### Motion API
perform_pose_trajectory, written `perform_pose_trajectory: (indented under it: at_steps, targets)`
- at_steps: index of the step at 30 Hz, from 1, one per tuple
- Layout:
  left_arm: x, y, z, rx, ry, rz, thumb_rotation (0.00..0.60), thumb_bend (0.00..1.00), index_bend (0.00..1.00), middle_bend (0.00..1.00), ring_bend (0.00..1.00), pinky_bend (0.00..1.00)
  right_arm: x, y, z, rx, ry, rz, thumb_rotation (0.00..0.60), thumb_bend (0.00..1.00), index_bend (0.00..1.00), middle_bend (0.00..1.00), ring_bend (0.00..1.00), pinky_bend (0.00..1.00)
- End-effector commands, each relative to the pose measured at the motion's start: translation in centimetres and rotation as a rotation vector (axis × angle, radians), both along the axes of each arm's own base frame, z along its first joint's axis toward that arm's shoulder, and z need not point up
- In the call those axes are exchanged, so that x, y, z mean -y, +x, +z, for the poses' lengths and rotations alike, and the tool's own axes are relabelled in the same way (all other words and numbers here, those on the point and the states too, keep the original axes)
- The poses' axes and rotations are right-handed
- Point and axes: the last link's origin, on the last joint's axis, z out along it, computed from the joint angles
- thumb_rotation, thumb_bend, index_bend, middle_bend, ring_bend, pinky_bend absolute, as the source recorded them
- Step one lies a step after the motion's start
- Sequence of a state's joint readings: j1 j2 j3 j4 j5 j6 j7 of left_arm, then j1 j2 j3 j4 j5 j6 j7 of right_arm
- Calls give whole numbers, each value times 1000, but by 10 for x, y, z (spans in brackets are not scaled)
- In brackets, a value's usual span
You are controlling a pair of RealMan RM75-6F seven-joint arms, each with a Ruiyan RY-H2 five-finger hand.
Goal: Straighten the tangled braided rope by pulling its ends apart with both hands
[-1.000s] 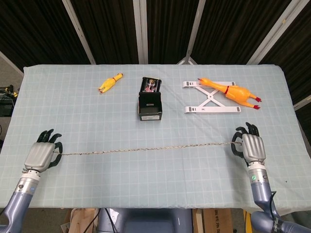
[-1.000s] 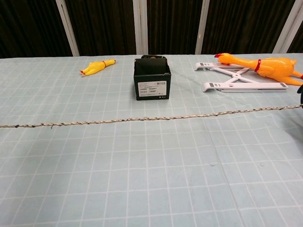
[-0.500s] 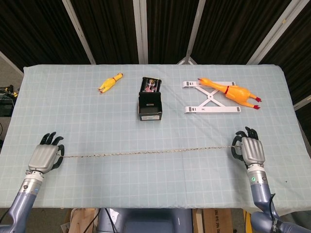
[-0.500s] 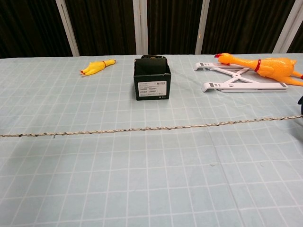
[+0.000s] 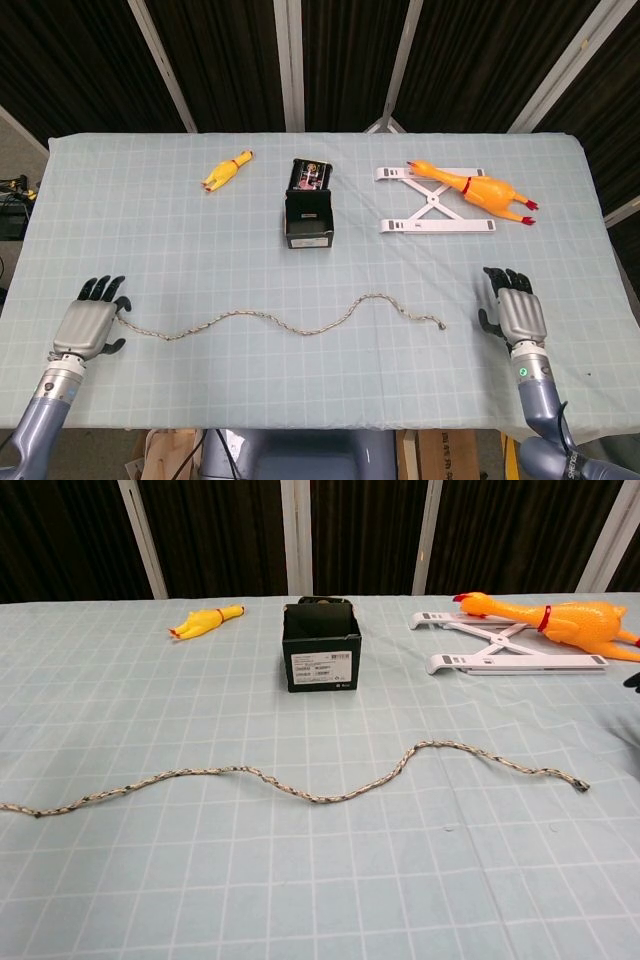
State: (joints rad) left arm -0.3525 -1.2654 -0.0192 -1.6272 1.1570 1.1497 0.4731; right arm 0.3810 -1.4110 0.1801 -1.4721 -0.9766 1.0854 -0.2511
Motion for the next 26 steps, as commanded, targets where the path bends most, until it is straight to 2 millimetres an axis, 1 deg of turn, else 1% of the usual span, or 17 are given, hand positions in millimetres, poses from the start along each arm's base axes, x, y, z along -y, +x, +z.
perform_pose_trajectory:
  at_steps: [1,6,10,13,14,16,19,20,23,26]
  targets:
    - [1,2,7,0,-5,11,600,214,300,2,0,0,-1,1,3,-1,0,-3,600,487,3,72,0,0]
    - [7,8,21,61,19,23,600,197,240,0,0,0,-7,5,10,20,-7,4,600,488,0,67,0,0]
    - [20,16,35,169,67,33,600,184,192,0,0,0,-19,9,20,41,-3,27,600,488,0,66,0,0]
    - [34,20,44,246,100,10,600,181,158,0,0,0,-32,14,29,44,-2,61,600,482,0,43,0,0]
    - [42,21,46,269,108,-10,600,174,146,0,0,0,-38,16,33,44,-2,79,600,469,0,32,0,0]
    - [57,20,48,281,94,-30,600,160,124,0,0,0,-50,19,40,39,9,96,600,412,0,5,0,0]
    - [77,21,51,299,54,-27,600,151,106,0,0,0,-67,25,53,12,2,152,600,368,0,0,0,0]
    - [81,22,52,303,51,-33,600,150,102,0,0,0,-71,25,56,1,-5,170,600,367,0,0,0,0]
    - [97,25,58,309,59,-108,600,150,96,0,0,0,-92,25,68,-52,-52,265,600,366,0,0,0,0]
    - [108,21,62,279,79,-178,600,150,93,0,0,0,-109,20,78,-73,-93,312,600,366,0,0,0,0]
